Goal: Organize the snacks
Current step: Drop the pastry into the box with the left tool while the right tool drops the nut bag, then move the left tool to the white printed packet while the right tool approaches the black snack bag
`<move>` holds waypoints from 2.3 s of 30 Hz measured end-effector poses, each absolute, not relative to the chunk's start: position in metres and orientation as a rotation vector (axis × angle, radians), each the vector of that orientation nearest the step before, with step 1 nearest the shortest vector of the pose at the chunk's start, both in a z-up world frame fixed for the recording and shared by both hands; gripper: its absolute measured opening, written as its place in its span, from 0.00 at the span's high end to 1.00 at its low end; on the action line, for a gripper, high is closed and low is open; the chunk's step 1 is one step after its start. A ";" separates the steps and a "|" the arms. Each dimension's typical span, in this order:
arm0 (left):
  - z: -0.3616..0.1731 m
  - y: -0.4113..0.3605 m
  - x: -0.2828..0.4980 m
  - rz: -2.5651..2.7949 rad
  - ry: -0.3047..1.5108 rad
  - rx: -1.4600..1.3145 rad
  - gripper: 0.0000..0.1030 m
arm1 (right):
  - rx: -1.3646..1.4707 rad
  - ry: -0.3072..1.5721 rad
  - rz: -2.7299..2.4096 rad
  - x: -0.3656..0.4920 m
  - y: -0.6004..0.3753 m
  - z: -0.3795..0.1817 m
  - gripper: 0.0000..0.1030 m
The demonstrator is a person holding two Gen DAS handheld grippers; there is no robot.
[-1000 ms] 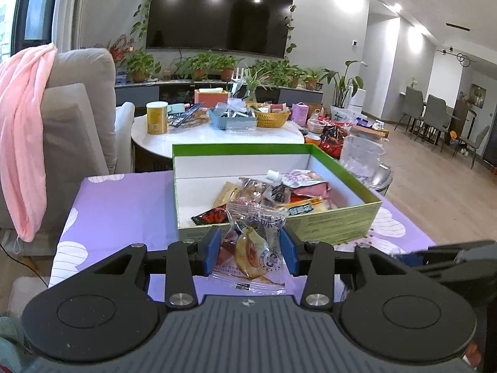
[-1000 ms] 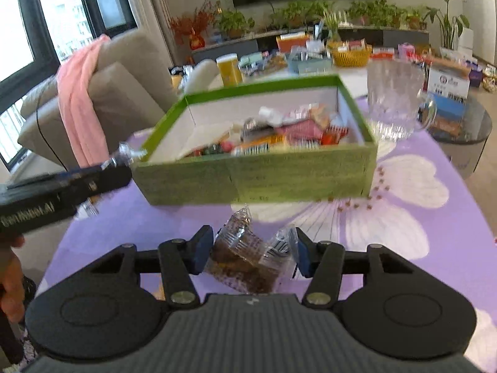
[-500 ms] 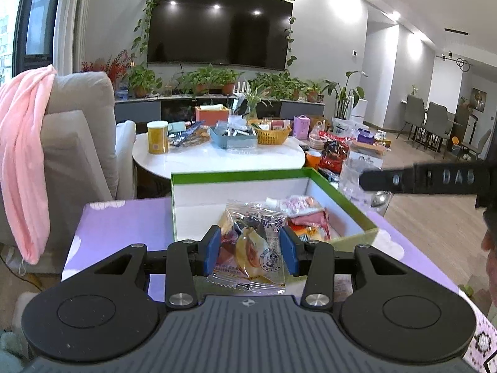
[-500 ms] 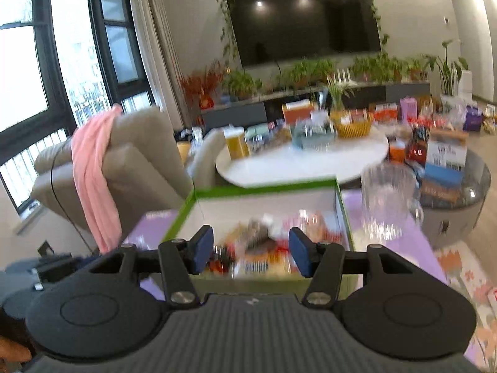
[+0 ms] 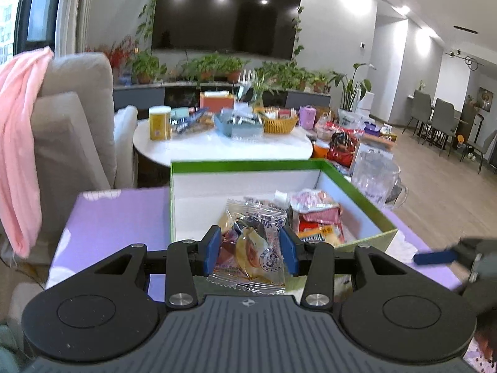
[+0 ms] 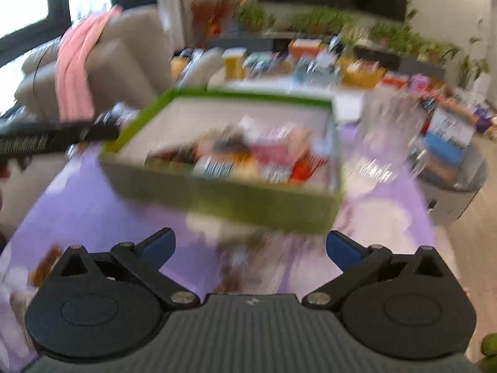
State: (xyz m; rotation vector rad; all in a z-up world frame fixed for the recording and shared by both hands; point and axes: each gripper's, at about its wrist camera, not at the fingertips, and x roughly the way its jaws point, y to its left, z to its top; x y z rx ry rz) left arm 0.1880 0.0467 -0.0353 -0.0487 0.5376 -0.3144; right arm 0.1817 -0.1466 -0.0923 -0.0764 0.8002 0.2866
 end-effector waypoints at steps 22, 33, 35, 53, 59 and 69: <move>-0.019 0.036 0.173 -0.334 0.502 -0.037 0.62 | -0.053 0.665 0.326 0.171 -0.149 -0.042 0.58; -0.004 0.030 0.211 -0.319 0.477 -0.009 0.62 | -0.005 0.558 0.315 0.227 -0.150 -0.015 0.58; -0.004 0.029 0.223 -0.313 0.477 0.007 0.62 | 0.003 0.560 0.311 0.238 -0.150 -0.017 0.58; -0.059 0.032 0.302 -0.241 0.576 0.075 0.47 | 0.013 0.636 0.219 0.295 -0.151 -0.062 0.34; -0.048 0.046 0.271 -0.229 0.567 0.056 0.47 | 0.052 0.637 0.224 0.269 -0.161 -0.046 0.34; -0.025 0.076 0.186 -0.216 0.540 0.026 0.47 | 0.053 0.654 0.211 0.203 -0.181 -0.034 0.34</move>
